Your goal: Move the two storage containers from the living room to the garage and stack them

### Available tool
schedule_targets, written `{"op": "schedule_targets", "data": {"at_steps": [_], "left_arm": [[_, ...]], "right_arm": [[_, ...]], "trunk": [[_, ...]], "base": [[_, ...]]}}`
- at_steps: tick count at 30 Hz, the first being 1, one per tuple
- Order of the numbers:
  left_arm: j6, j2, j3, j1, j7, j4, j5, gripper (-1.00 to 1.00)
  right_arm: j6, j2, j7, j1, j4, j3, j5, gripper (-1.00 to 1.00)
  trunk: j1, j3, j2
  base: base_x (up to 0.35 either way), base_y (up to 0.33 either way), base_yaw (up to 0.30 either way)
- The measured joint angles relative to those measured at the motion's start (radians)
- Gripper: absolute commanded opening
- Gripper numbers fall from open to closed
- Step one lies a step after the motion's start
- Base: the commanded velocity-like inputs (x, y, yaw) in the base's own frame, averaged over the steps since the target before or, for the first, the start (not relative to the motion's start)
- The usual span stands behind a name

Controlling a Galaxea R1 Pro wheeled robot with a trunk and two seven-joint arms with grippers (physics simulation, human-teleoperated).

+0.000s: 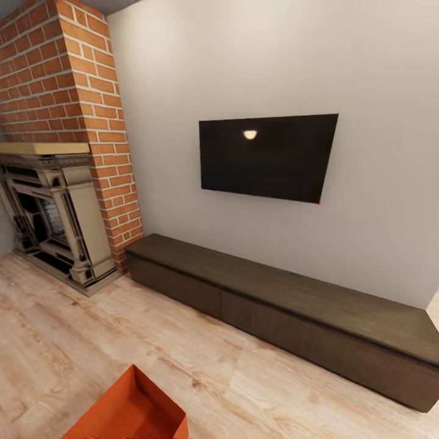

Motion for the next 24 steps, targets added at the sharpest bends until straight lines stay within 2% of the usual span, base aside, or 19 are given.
{"op": "schedule_targets", "data": {"at_steps": [11, 24], "left_arm": [[0.000, 0.000, -0.001, 0.000, 0.000, 0.000, 0.000, 1.00], [0.000, 0.000, -0.001, 0.000, 0.000, 0.000, 0.001, 1.00]], "right_arm": [[-0.001, 0.000, 0.000, 0.000, 0.000, 0.000, -0.001, 1.00], [-0.002, 0.000, 0.000, 0.000, 0.000, 0.000, -0.001, 1.00]], "trunk": [[0.000, 0.000, 0.000], [0.000, 0.000, 0.000]], "base": [[0.034, -0.020, 0.248], [0.235, -0.168, 0.016]]}}
